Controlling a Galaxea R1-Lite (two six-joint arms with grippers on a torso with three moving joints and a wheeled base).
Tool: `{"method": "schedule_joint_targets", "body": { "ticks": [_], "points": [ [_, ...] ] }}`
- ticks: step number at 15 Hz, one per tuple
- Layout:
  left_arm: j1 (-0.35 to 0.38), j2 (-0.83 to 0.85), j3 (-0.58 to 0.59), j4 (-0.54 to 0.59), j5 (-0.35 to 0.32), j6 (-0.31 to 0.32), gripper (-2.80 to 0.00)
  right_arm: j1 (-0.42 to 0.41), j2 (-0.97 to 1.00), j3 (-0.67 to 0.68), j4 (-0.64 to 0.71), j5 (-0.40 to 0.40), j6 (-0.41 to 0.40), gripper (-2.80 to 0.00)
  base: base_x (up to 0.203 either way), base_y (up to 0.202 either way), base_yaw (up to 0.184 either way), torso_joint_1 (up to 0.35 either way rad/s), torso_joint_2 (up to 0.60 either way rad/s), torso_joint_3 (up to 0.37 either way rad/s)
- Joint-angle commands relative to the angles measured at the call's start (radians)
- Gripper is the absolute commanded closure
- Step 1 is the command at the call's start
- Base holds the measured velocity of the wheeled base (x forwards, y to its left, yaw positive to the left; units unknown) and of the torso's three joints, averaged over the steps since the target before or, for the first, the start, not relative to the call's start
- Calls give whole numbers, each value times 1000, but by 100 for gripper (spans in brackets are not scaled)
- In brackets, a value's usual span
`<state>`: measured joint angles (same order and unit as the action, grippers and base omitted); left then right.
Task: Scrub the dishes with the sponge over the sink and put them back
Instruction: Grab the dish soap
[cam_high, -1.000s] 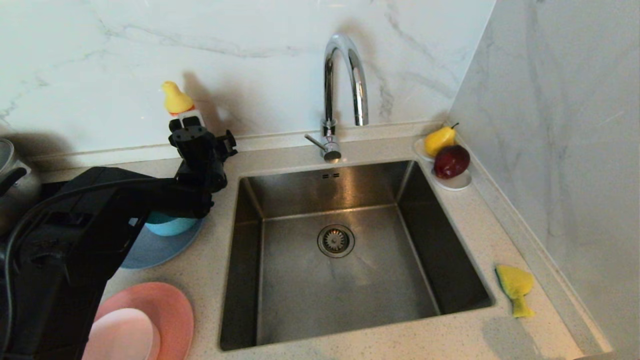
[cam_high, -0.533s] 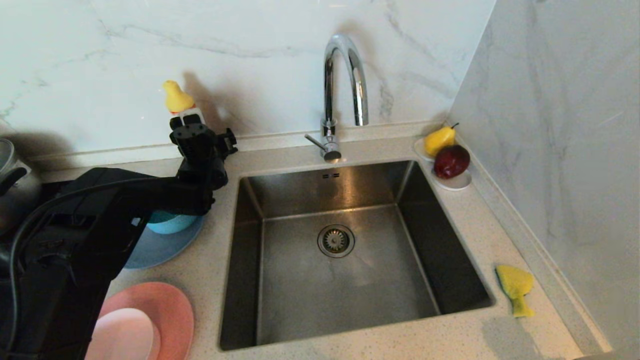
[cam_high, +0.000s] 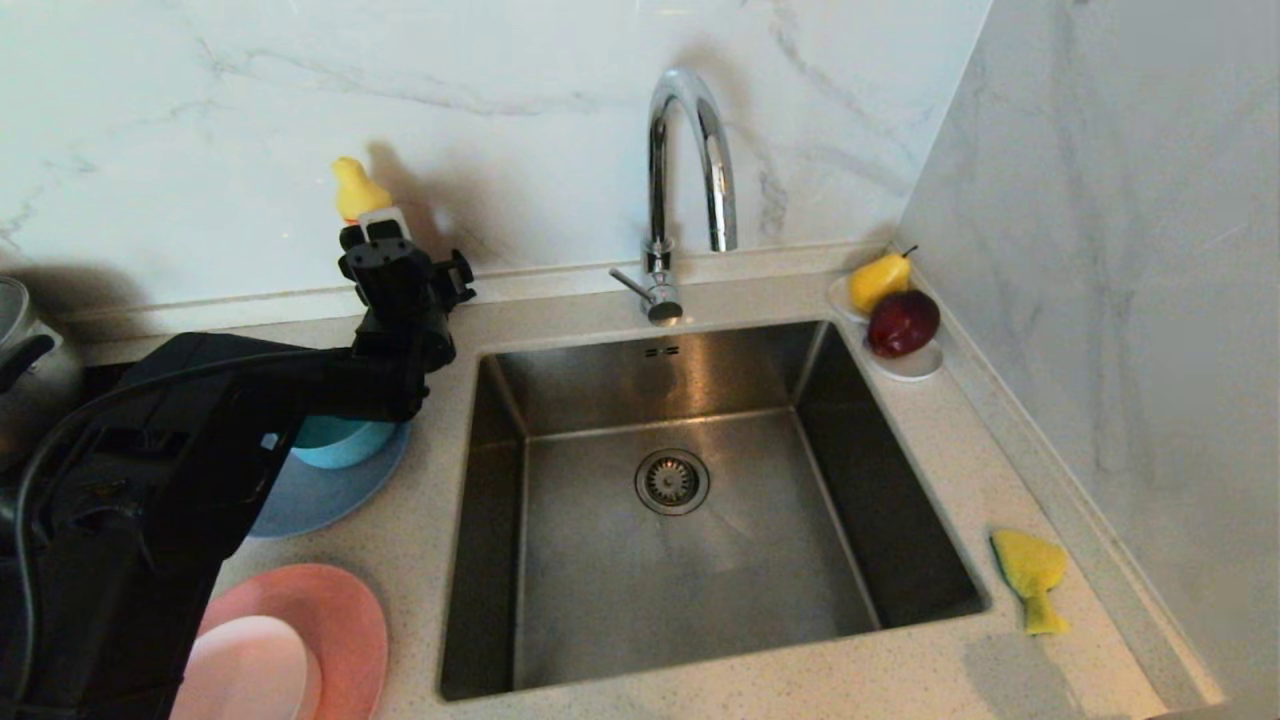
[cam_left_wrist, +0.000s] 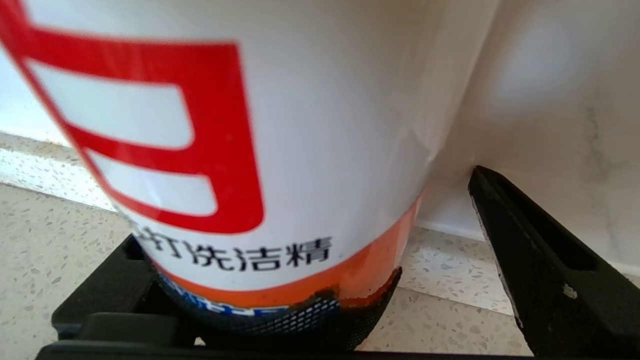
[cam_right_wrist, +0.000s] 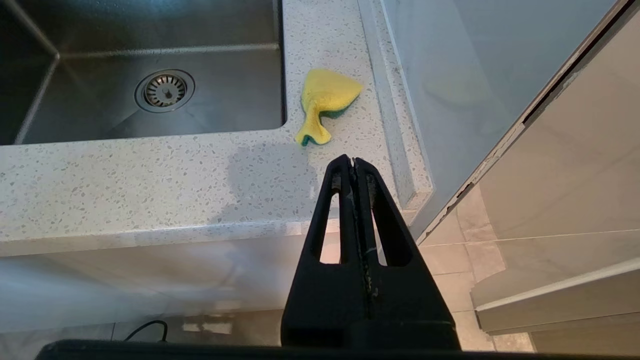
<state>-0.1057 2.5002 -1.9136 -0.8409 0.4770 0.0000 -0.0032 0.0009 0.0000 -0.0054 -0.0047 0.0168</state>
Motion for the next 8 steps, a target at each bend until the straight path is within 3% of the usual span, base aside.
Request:
{"method": "schedule_joint_targets", "body": {
  "ticks": [1,8],
  "points": [
    [0,-6,-2,-6,2,0,-280,0,1,0,-1,0,0,0,0,0,0,0,0,0],
    [0,0,-1,-4,-5,0,-280,0,1,0,-1,0,0,0,0,0,0,0,0,0]
  ]
}}
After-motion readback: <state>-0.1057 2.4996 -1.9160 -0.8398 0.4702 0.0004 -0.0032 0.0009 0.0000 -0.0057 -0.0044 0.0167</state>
